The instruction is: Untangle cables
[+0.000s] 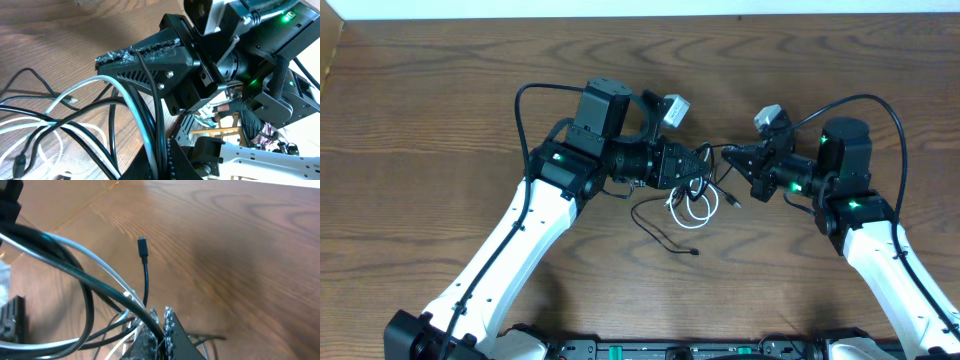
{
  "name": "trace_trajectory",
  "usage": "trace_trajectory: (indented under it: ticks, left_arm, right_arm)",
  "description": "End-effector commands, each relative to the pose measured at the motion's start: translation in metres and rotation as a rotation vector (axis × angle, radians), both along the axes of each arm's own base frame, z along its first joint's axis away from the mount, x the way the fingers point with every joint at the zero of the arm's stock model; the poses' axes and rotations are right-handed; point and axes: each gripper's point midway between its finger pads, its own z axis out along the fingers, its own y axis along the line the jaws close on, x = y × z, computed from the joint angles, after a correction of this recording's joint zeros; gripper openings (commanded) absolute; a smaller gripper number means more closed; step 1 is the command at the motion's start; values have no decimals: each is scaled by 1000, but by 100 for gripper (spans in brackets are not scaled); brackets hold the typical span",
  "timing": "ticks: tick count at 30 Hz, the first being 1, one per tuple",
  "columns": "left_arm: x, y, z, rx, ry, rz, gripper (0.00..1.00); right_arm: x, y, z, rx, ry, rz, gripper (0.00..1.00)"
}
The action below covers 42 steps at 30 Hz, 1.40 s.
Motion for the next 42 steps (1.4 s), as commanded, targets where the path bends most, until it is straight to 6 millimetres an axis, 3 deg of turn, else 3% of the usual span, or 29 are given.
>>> trace_trajectory:
  ticks: [1, 3, 6, 8, 15, 19, 22, 26, 28, 31, 34, 38, 42]
  left_arm:
    - [-3, 0, 2, -11, -10, -19, 8]
    - [1, 2, -2, 13, -17, 4, 8]
    - [9, 8, -13, 76, -28, 57, 8]
    - [11, 11, -18, 105, -31, 78, 8]
    - [9, 10, -16, 92, -26, 64, 8]
    - [-5, -2, -1, 4, -19, -26, 8]
    - [-21, -12, 18, -98, -27, -129, 8]
    - [-25, -14, 23, -124, -34, -158, 8]
    - [-25, -14, 22, -123, -32, -158, 8]
    - [-25, -14, 21, -118, -64, -172, 13]
    - [-16, -8, 4, -31, -55, -101, 13]
    - [-1, 16, -37, 200, -23, 53, 13]
    - [6, 50, -71, 437, 2, 183, 8]
  right_arm:
    - [-5, 3, 5, 55, 55, 7, 13]
    - [-17, 11, 12, 97, 60, 82, 26]
    - [-30, 19, 20, 141, 54, 174, 31]
    - [-35, 21, 23, 159, 57, 206, 40]
    - [-36, 21, 23, 163, 58, 212, 54]
    - [-32, 20, 21, 143, 42, 194, 59]
    - [-19, 13, 13, 96, 36, 112, 54]
    - [-6, 4, 6, 43, 27, 20, 17]
    - [-5, 3, 6, 40, 27, 15, 3]
    - [-4, 2, 4, 34, 31, 6, 1]
    - [2, -6, -7, -4, 72, -68, 1]
    - [15, -47, -47, -152, 227, -356, 1]
    - [12, -90, -78, -318, 325, -584, 1]
